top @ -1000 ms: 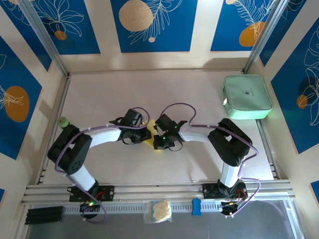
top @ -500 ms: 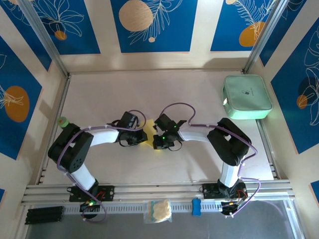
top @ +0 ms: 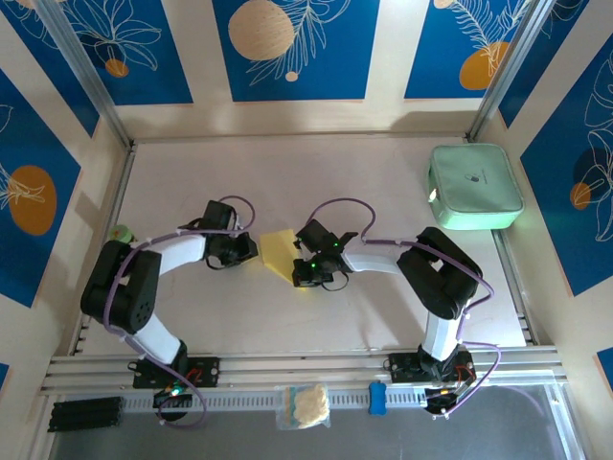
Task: Fold a paper plane with a square sheet of paper (pick it up from the middle)
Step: Third fold the triangle at the center of the table.
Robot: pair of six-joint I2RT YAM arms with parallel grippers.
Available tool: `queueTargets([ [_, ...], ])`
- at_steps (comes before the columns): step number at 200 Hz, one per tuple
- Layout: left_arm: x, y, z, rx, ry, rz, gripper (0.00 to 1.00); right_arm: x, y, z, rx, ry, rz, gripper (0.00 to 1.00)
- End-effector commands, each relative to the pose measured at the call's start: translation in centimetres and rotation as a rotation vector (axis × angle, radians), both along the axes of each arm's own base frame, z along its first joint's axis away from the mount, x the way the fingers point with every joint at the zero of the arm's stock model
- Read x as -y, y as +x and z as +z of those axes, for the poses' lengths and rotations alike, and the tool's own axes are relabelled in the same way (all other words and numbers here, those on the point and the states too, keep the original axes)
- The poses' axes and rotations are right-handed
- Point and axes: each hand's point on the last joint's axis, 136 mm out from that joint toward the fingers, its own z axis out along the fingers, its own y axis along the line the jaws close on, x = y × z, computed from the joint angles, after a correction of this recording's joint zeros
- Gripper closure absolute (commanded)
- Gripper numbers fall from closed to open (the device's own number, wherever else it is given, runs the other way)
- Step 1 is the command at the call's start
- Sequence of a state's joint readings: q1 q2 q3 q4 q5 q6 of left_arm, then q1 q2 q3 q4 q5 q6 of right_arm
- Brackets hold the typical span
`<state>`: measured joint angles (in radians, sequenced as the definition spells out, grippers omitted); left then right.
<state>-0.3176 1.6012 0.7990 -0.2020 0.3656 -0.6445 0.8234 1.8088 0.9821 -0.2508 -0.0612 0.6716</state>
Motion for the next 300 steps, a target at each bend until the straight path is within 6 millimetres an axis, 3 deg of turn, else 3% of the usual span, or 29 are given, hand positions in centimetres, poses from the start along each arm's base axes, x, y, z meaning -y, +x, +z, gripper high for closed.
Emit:
queueTargets([
  [1,0.7,-0.2,3.7,0.056,-0.043,-0.024,0.85,4.8,-2.9,-4.8,-0.119,-0.255,-0.013,0.99],
  [36,3.1,-1.5,4.5,0.059,-0.101,-0.041,0.85,2.9,-0.8,-3.1,-0.069,-0.171,-0.004,0.99],
  [89,7.0,-2.3,1.8,-0.002,-0.110,-0.112,0.86,1.4,0.1,-1.6,-0.040,-0.078,0.044,0.98],
  [132,6.3,-2.7,-1.2,-0.066,-0.016,-0.101,0.89,0.8,0.3,-0.1,-0.011,-0.008,0.061,0.98],
  [177,5.1,-3.2,-2.7,-0.094,0.047,-0.090,0.91,-1.4,1.2,3.4,0.031,0.132,0.063,0.98],
  [257,4.3,-4.0,-4.0,-0.140,0.094,-0.080,0.92,-2.3,2.5,0.6,-0.010,0.088,0.042,1.00],
  [300,3.5,-4.8,-4.8,-0.176,0.137,-0.074,0.95,-0.3,1.0,-1.2,-0.054,0.030,0.036,1.00],
])
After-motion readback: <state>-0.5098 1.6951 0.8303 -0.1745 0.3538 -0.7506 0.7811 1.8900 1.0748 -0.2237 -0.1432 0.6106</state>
